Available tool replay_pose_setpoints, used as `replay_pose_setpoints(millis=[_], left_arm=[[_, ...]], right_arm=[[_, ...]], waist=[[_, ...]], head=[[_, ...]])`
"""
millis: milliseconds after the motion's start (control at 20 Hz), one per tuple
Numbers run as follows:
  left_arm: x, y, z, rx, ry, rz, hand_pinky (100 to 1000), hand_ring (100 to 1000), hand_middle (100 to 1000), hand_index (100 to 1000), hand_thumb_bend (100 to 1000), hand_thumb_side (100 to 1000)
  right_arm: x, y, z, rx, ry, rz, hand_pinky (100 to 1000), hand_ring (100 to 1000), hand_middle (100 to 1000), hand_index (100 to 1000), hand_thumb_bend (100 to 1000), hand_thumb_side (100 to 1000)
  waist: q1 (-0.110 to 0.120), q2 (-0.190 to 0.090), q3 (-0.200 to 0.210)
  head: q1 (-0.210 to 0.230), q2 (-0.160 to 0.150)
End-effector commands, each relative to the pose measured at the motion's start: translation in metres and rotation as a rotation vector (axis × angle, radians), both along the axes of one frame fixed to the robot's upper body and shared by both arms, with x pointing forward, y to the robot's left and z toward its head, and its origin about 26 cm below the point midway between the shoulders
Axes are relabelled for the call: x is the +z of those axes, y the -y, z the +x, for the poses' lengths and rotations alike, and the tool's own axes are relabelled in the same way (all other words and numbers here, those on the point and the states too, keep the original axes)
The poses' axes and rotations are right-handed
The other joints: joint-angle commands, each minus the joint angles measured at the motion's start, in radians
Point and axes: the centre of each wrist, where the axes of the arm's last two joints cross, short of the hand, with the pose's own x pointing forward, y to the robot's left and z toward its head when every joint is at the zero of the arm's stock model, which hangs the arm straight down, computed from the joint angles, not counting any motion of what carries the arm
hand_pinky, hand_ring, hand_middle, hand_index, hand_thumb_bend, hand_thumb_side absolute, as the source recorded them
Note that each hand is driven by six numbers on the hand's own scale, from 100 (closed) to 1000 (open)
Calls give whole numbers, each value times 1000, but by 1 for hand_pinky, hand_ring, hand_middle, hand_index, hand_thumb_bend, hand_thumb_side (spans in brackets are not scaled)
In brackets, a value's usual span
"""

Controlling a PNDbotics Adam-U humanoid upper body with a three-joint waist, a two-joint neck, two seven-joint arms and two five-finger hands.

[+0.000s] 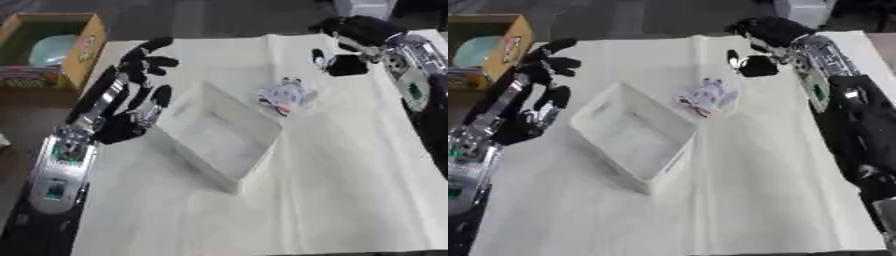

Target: Pick up objects on the table and place them in the box.

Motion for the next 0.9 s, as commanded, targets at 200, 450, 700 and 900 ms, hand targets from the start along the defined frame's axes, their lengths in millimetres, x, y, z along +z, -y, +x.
replay_pose_setpoints(millis=[200,450,700,900], left_arm=[[7,1,-1,-17,16,17,751,100,959,843,100,763],[6,3,-1,-27,11,21,750,100,961,842,100,768],[7,6,-1,-40,6,25,750,100,965,841,100,773],[9,8,-1,-52,9,28,750,100,967,840,100,777]], right_arm=[[13,5,16,8,-69,-72,856,838,885,1000,100,724],[9,10,24,8,-122,-91,858,833,883,1000,100,739],[9,10,32,17,-187,-109,861,831,879,1000,100,752],[8,11,35,18,-223,-106,859,831,878,1000,100,771]], waist=[[-6,-17,7],[-14,-15,22],[-32,-8,43],[-49,0,63]], head=[[-8,-3],[-1,-3],[4,-3],[12,-3]])
